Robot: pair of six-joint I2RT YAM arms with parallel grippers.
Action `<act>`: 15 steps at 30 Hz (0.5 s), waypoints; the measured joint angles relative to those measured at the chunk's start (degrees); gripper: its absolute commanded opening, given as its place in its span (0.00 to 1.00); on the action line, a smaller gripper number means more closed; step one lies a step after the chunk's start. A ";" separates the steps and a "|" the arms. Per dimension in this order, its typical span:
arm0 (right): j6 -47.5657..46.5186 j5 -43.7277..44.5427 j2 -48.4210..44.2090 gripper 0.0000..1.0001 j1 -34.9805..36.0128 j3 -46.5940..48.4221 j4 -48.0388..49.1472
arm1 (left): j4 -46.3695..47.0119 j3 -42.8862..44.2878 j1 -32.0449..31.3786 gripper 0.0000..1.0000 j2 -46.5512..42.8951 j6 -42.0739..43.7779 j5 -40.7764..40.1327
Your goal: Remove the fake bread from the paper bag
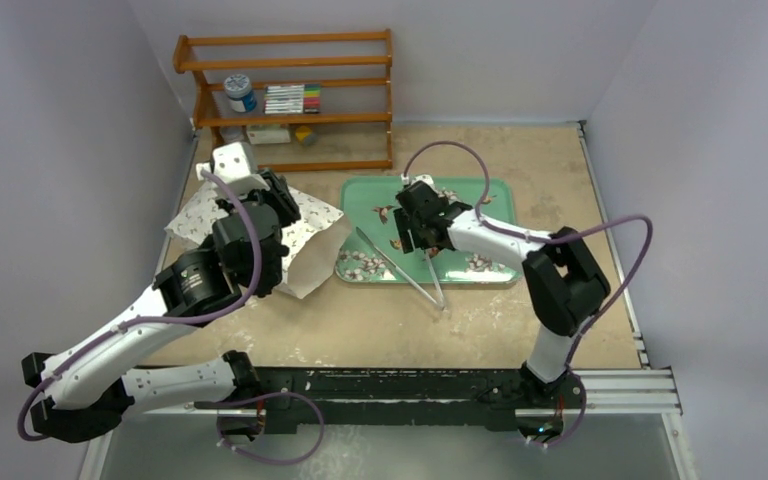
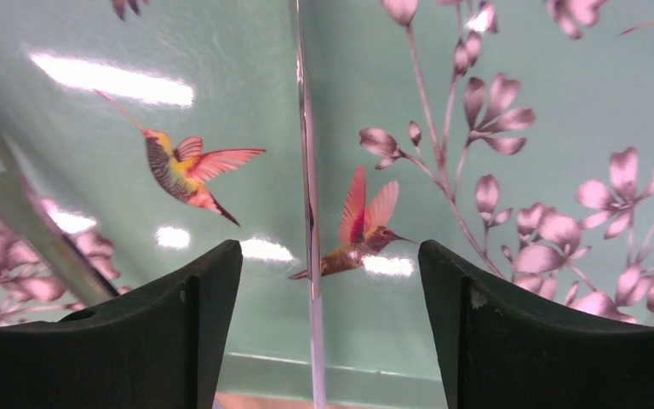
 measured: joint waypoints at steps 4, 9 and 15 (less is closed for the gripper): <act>0.15 1.75 -7.96 0.94 0.81 -4.61 3.82 | 3.06 -0.59 0.00 0.43 0.31 1.86 -0.92; 0.76 2.23 -21.90 0.93 1.27 -11.10 13.64 | 12.35 -6.95 0.00 0.62 -1.66 5.70 -0.63; 0.28 2.82 -24.39 1.00 1.22 -8.98 21.88 | 19.19 -10.14 0.00 0.65 -2.23 7.96 -0.68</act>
